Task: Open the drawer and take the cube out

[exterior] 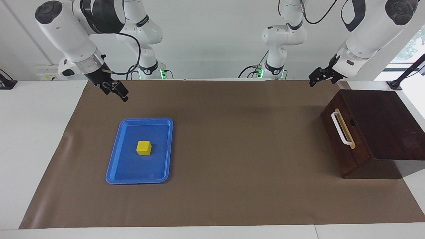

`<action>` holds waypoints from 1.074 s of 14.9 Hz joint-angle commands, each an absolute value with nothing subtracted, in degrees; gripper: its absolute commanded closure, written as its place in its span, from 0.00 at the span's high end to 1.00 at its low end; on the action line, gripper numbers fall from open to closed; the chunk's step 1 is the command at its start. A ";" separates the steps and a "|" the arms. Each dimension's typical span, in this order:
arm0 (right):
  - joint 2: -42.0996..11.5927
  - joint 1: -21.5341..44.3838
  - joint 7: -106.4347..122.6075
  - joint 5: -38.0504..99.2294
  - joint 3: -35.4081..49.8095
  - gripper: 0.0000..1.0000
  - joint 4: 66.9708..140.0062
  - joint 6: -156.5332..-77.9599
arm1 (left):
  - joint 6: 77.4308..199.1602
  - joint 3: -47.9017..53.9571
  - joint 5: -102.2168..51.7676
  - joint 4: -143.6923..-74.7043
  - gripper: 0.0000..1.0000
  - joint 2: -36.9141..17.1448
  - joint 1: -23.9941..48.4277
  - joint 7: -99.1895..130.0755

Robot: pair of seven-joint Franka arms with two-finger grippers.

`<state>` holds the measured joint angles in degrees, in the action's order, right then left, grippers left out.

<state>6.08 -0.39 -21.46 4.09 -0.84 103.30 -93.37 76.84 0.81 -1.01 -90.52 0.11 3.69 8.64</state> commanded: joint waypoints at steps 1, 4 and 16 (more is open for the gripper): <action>7.56 -1.23 -7.89 -0.34 -0.53 1.00 103.89 -92.98 | 76.28 0.79 -1.49 -89.74 1.00 0.53 2.81 6.86; 7.30 -1.58 -0.18 -0.44 -0.61 1.00 103.80 -94.49 | 77.43 0.79 -1.49 -89.74 1.00 0.53 1.85 4.05; 7.65 -0.62 2.20 -2.37 -0.53 1.00 104.33 -94.22 | 81.12 -0.35 -1.05 -91.67 1.00 0.53 1.76 1.32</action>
<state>7.10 -0.68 1.30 -1.44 -0.56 103.58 -93.61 79.27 0.06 -1.01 -90.52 -0.04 2.20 2.66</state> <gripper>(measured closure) 0.000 0.000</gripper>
